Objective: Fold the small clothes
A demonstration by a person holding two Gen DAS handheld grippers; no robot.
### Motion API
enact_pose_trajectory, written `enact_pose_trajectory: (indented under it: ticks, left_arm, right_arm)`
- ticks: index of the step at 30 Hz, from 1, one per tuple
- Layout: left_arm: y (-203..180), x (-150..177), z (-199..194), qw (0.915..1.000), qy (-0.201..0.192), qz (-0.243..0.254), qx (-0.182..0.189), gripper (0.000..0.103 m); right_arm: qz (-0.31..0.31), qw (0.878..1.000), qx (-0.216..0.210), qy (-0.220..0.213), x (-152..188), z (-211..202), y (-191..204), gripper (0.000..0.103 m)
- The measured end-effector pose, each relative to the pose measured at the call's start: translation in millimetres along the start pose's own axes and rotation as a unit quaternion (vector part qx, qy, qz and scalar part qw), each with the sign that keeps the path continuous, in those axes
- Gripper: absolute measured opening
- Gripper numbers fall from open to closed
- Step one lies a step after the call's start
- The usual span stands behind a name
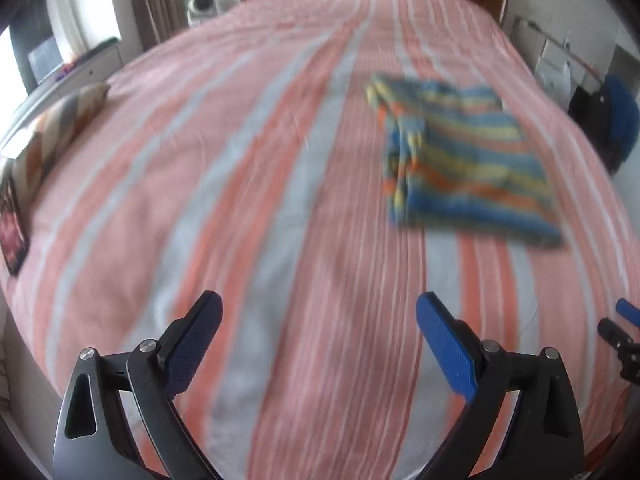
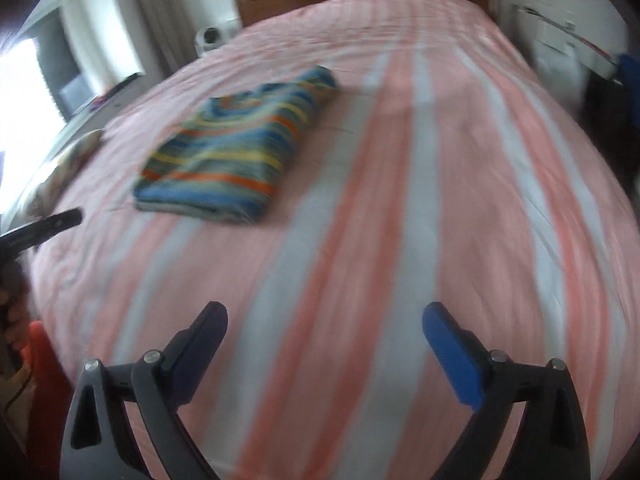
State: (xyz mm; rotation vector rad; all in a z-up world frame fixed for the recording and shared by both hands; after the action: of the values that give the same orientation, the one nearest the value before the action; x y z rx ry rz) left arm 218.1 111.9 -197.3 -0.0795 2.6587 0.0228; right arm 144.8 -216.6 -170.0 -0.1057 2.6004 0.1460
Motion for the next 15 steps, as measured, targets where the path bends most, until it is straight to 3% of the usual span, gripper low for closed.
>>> enact_pose_trajectory:
  ticks: [3, 6, 15]
  left_arm:
    - [-7.5, 17.3, 16.2, 0.9996, 0.021, 0.015, -0.011, 0.098]
    - [-7.8, 23.8, 20.8, 0.9997, 0.019, 0.008, -0.016, 0.102]
    - [-8.6, 26.9, 21.8, 0.9996, 0.015, 0.010, -0.022, 0.103]
  right_arm:
    - [0.011, 0.999, 0.011, 0.034, 18.3, 10.3, 0.2, 0.100]
    - [-0.017, 0.999, 0.033, 0.019, 26.8, 9.6, 6.1, 0.103]
    - [0.003, 0.999, 0.041, 0.004, 32.2, 11.7, 3.8, 0.103]
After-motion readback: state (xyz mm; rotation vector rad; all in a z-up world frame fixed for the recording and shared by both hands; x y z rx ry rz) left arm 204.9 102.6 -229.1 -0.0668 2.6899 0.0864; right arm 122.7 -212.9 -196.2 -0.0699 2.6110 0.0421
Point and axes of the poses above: each gripper's, at about its wrist camera, not at the fingertips, and z roughly the way its jaws point, y to its left, x to its underside, the point moved 8 cm from there along z, roughly the way its jaws point, and after that the axes turned 5 degrees about y, right-handed, at the moved point
